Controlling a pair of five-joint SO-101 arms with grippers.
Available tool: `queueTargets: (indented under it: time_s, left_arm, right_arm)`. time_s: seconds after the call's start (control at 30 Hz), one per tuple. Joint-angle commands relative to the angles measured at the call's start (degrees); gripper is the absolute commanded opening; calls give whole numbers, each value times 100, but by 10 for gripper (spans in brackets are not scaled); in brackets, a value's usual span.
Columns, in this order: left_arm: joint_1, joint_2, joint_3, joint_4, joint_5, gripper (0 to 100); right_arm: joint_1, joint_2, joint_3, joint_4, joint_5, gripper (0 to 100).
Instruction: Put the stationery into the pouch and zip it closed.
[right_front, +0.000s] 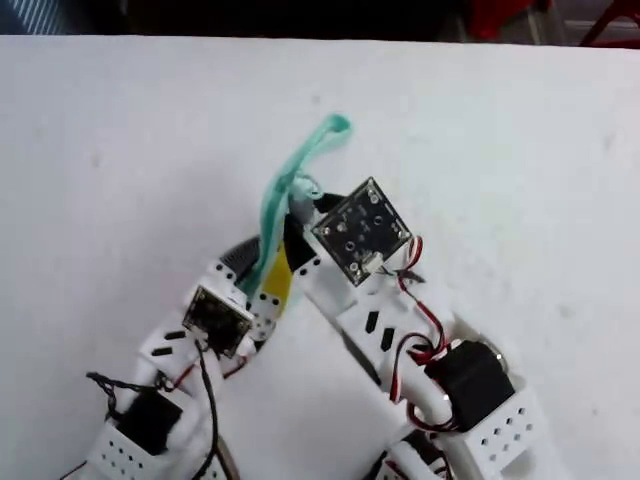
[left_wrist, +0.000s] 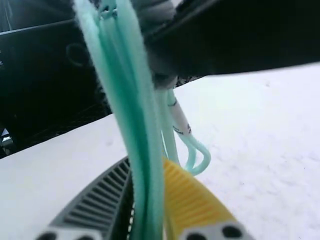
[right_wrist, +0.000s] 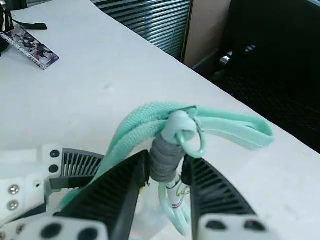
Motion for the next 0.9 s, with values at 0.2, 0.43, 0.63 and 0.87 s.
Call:
queueTargets:
  time_s: [0.2,0.43,0.63,0.87]
  left_arm:
    - [31,57,-448,510,-79,24]
    - [31,57,-448,519,-79,24]
    - [40,57,-440,519,-79,24]
    - [40,57,-440,519,-79,24]
  right_arm:
    - [-145,-84,255,-576,9,176]
    - [-180,-84,264,-892,18,176]
    - [-189,-84,255,-919,264,24]
    - [-382,-84,273,-892,492,19]
